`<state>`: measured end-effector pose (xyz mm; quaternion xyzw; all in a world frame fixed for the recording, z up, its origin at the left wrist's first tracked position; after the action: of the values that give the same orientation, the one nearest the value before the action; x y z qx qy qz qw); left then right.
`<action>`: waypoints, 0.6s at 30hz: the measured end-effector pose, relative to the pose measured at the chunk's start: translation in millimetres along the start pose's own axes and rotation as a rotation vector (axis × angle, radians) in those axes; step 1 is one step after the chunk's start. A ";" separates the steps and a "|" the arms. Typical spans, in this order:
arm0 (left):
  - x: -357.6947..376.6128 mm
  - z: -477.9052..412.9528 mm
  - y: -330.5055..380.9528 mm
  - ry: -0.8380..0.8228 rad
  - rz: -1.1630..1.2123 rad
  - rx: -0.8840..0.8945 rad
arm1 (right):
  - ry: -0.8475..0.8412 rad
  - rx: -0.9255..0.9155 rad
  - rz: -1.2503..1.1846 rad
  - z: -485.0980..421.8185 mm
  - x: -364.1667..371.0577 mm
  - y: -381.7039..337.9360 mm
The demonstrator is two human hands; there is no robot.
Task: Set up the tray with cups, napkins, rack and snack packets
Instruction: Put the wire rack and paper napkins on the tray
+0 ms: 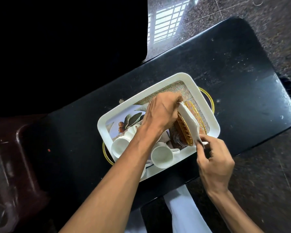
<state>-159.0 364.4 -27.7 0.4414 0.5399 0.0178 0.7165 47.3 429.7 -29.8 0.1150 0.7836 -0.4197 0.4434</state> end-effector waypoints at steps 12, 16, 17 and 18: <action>-46.0 22.9 -27.3 0.099 -0.087 -0.038 | 0.016 -0.226 -0.040 -15.2 -8.5 -42.6; -76.7 56.1 -45.9 0.187 -0.190 -0.081 | -0.133 -0.336 -0.120 -12.8 10.2 -92.6; -83.9 66.7 -52.1 0.202 -0.217 -0.099 | -0.187 -0.359 -0.117 -9.2 17.6 -107.4; -91.0 78.0 -58.5 0.211 -0.248 -0.111 | -0.240 -0.384 -0.101 -4.5 25.5 -122.1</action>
<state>-161.8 235.2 5.2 0.3267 0.6607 0.0053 0.6758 -37.7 352.4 19.1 -0.0616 0.7955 -0.2953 0.5255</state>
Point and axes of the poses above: each hand's wrist, its own z-axis away from the middle knuckle, its own x-axis out of the palm, y = z × x, the point moved 4 cm from there along -z, towards the middle knuckle, and after that the axes turned 12 degrees about y, right-handed, at the moved point
